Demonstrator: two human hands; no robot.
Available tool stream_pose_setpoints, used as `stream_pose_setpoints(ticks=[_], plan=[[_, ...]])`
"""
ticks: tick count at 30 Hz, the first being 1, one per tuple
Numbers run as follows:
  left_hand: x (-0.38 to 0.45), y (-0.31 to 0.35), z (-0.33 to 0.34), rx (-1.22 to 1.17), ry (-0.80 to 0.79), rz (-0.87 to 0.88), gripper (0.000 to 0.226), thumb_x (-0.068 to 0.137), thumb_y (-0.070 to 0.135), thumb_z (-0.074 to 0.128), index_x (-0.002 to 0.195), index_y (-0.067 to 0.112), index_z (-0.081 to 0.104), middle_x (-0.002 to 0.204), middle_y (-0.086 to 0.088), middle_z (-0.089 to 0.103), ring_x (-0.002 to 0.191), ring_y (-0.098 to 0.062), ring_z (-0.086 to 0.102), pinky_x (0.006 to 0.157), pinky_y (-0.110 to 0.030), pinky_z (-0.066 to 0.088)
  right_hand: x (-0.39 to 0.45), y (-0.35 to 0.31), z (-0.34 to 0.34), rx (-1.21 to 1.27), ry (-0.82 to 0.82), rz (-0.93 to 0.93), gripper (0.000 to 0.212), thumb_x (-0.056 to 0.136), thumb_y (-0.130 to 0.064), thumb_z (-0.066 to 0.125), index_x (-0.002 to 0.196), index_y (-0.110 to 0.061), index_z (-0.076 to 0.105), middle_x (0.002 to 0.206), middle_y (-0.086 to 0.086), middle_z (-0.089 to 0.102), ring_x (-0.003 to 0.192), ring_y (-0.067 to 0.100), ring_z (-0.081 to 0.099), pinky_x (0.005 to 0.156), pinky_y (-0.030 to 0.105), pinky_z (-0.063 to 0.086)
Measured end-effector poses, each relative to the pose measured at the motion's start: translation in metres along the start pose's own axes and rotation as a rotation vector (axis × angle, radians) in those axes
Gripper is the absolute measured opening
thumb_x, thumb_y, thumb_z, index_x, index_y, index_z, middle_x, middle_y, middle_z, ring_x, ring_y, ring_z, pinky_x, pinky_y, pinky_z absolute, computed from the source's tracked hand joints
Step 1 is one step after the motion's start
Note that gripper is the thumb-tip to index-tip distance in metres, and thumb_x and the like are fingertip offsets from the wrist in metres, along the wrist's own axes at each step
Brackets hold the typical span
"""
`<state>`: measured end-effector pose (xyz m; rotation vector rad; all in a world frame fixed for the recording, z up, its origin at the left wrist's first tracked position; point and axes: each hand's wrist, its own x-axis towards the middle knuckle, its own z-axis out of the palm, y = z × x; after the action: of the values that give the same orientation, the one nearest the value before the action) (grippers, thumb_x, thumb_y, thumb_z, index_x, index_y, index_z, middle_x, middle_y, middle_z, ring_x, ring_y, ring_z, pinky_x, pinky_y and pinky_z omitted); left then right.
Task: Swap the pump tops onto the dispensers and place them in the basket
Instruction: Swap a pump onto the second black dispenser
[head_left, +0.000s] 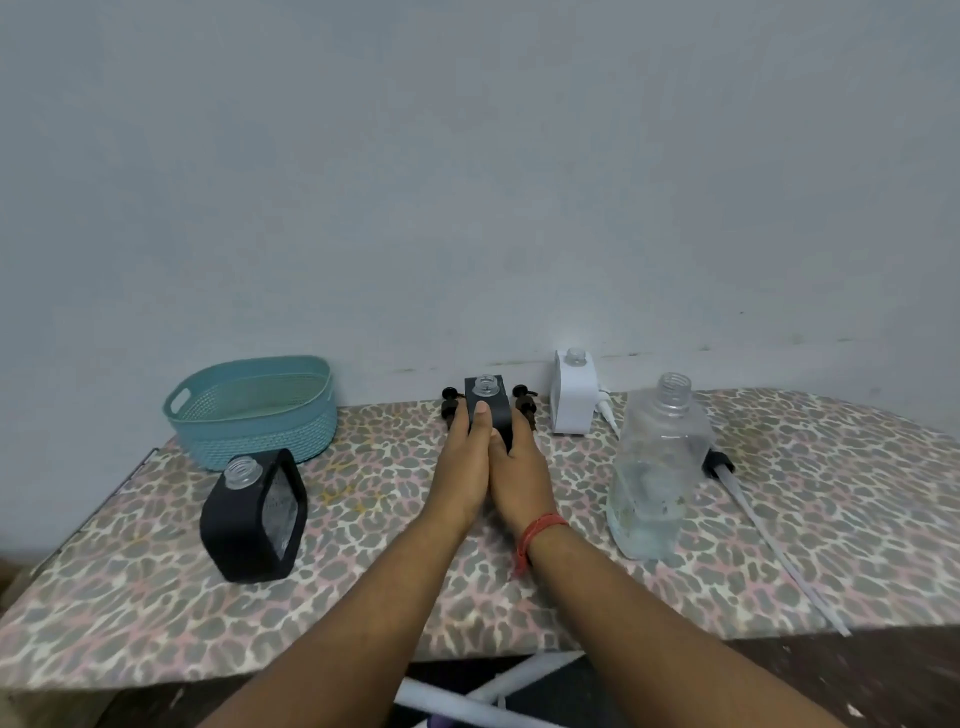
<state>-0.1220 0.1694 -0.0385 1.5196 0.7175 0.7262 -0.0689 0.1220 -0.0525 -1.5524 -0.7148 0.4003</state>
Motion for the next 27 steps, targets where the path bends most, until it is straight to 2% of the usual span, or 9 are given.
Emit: stream_pose_setpoints(ticks=[4,5,9,14,19,23,25,27], plan=[[-0.039,0.000,-0.009,-0.014,0.007,0.002,0.087,0.081,0.081,0.040,0.156,0.038,0.036,0.155,0.008,0.048,0.140,-0.011,0.046,0.120,-0.042,0.035,-0.039,-0.009,-0.003,-0.001,-0.005,-0.012,0.031,0.102,-0.030,0.046,0.131,-0.037,0.054,0.116,-0.016,0.065,0.104,0.002,0.063,0.089,0.025,0.052],[-0.048,0.001,-0.011,-0.018,0.007,-0.001,0.086,0.083,0.080,0.040,0.157,0.037,0.034,0.157,0.008,0.045,0.141,-0.011,0.045,0.121,-0.042,0.034,-0.047,-0.010,-0.003,-0.003,-0.006,-0.015,0.032,0.102,-0.030,0.046,0.132,-0.037,0.053,0.116,-0.016,0.065,0.104,0.002,0.063,0.088,0.025,0.052],[-0.084,0.008,-0.017,-0.027,0.003,0.012,0.057,0.105,0.057,0.037,0.157,0.034,0.035,0.157,0.009,0.044,0.142,-0.009,0.042,0.122,-0.037,0.031,-0.081,-0.017,-0.005,-0.010,-0.009,-0.039,0.032,0.102,-0.028,0.046,0.133,-0.036,0.052,0.116,-0.017,0.064,0.105,0.001,0.062,0.088,0.024,0.050],[-0.107,0.005,-0.022,-0.017,-0.013,0.010,0.059,0.104,0.058,0.036,0.158,0.034,0.034,0.156,0.009,0.044,0.142,-0.012,0.043,0.121,-0.039,0.033,-0.106,-0.021,-0.010,-0.003,-0.016,-0.054,0.028,0.102,-0.027,0.047,0.126,-0.042,0.052,0.111,-0.022,0.064,0.100,-0.003,0.062,0.082,0.019,0.050],[-0.117,-0.002,-0.022,-0.013,-0.025,0.019,0.054,0.106,0.053,0.036,0.157,0.035,0.035,0.155,0.007,0.047,0.140,-0.011,0.045,0.121,-0.040,0.033,-0.114,-0.008,-0.012,-0.030,-0.042,-0.061,0.034,0.102,-0.027,0.047,0.133,-0.040,0.049,0.120,-0.014,0.064,0.106,0.004,0.063,0.091,0.029,0.053],[-0.117,-0.008,-0.022,0.002,-0.028,0.001,0.067,0.097,0.067,0.038,0.158,0.037,0.033,0.157,0.005,0.044,0.142,-0.012,0.044,0.121,-0.042,0.033,-0.114,-0.002,-0.014,-0.071,-0.064,-0.090,0.041,0.101,-0.027,0.048,0.140,-0.040,0.044,0.126,-0.014,0.062,0.111,0.002,0.060,0.096,0.032,0.053],[-0.119,-0.003,-0.022,-0.005,-0.023,0.003,0.065,0.102,0.062,0.037,0.160,0.034,0.028,0.161,0.004,0.040,0.145,-0.014,0.041,0.123,-0.040,0.030,-0.114,-0.003,-0.018,-0.095,-0.074,-0.106,0.044,0.102,-0.026,0.047,0.143,-0.037,0.042,0.132,-0.013,0.058,0.118,0.004,0.057,0.102,0.032,0.049],[-0.120,0.000,-0.023,0.017,-0.003,0.008,0.064,0.106,0.054,0.035,0.163,0.030,0.018,0.165,0.005,0.030,0.150,-0.016,0.033,0.121,-0.032,0.025,-0.113,-0.005,-0.025,-0.140,-0.066,-0.113,0.050,0.103,-0.025,0.045,0.151,-0.029,0.033,0.149,-0.008,0.047,0.134,0.010,0.047,0.111,0.027,0.038]])
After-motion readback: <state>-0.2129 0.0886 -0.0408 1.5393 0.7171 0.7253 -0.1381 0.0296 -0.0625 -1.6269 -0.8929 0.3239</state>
